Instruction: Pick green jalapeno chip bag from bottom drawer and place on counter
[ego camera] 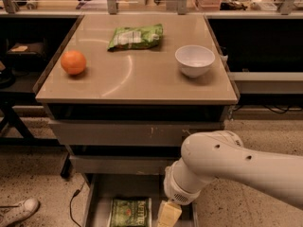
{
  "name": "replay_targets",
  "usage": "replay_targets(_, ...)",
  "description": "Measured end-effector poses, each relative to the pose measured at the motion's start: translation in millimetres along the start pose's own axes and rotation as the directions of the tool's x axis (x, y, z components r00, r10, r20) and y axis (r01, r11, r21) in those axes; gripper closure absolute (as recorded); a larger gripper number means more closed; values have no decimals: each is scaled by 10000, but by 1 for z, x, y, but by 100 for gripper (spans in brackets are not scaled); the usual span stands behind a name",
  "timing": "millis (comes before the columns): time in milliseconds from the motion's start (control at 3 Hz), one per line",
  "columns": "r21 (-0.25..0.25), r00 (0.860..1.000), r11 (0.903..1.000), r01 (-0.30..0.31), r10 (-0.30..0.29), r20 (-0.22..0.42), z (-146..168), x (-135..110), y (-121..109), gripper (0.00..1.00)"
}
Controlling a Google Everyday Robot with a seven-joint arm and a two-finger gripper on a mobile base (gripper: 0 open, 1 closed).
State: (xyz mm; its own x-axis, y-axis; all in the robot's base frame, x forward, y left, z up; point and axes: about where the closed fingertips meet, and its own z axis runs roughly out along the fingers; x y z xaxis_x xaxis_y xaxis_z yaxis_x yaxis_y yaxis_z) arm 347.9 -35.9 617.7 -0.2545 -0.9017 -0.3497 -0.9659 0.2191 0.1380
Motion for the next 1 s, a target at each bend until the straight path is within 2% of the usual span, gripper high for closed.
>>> replay_targets(333, -192, 9986, 9996, -230, 239, 465, 33, -1, -8, 0)
replay_targets(667, -276, 9920, 9987, -419, 449, 1180, 94, -4, -34, 0)
replay_targets(1000, -219, 9793, 9982, -560, 592, 1934, 180, -7, -77, 0)
